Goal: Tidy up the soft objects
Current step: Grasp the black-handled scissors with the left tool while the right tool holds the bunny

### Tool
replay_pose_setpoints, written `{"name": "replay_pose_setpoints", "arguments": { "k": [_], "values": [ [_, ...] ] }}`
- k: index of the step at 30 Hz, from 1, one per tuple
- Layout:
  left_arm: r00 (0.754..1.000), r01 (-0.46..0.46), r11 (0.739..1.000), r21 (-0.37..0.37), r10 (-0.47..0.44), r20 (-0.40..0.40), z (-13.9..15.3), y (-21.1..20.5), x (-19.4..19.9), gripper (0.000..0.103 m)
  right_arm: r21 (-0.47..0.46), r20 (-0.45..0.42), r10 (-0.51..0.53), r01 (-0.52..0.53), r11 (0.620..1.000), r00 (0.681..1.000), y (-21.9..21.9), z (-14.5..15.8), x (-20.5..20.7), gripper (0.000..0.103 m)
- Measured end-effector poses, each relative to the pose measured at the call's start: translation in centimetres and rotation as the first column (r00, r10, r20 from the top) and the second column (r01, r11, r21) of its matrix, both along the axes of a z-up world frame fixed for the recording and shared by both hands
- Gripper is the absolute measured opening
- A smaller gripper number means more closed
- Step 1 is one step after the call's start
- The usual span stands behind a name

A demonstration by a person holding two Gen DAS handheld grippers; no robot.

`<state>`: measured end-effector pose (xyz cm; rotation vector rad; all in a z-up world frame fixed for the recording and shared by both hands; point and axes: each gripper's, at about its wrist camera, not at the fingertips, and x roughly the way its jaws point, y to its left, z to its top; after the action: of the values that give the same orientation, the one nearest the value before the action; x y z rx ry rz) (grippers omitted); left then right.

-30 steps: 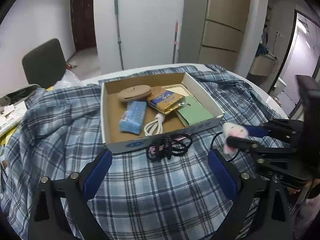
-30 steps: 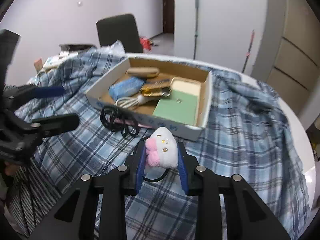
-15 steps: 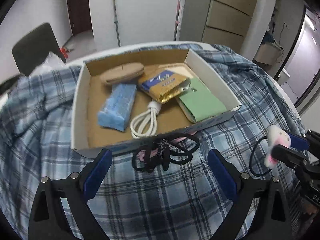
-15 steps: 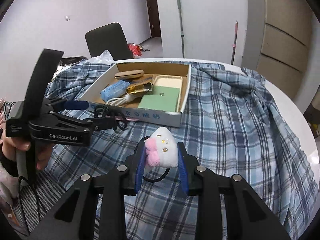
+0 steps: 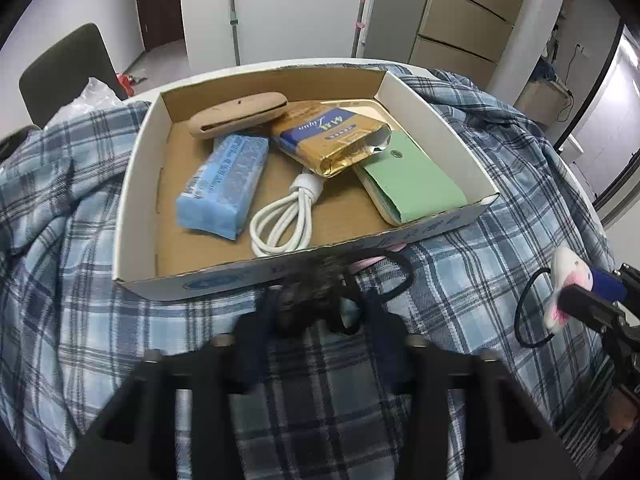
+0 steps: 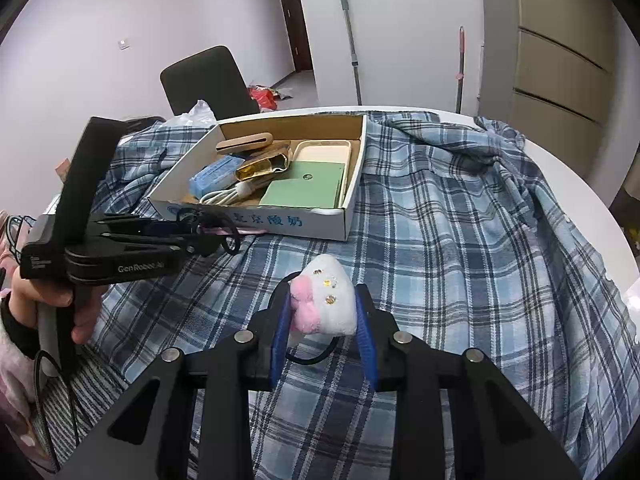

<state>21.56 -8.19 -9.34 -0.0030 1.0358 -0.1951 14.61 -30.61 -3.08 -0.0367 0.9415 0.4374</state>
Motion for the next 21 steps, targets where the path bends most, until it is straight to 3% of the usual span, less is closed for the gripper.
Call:
{"name": "replay_pose_setpoints", "arguments": {
  "k": [2, 5, 21],
  "values": [
    [1.000, 0.004, 1.000, 0.012, -0.005, 0.020, 0.5, 0.2, -0.5, 0.019, -0.005, 0.003, -0.006, 0.006, 1.000, 1.000, 0.0, 0.1, -0.1, 0.030],
    [0.999, -0.021, 0.999, -0.032, 0.022, 0.047, 1.9, 1.0, -1.5, 0.015, -0.008, 0.007, -0.011, 0.011, 1.000, 1.000, 0.0, 0.3, -0.3, 0.030],
    [0.980, -0.047, 0.997, -0.053, 0.056, 0.191, 9.6, 2.7, -6.6, 0.014, 0.010, 0.115, 0.042, -0.043, 0.999, 0.993, 2.2, 4.4, -2.4, 0.030]
  ]
}}
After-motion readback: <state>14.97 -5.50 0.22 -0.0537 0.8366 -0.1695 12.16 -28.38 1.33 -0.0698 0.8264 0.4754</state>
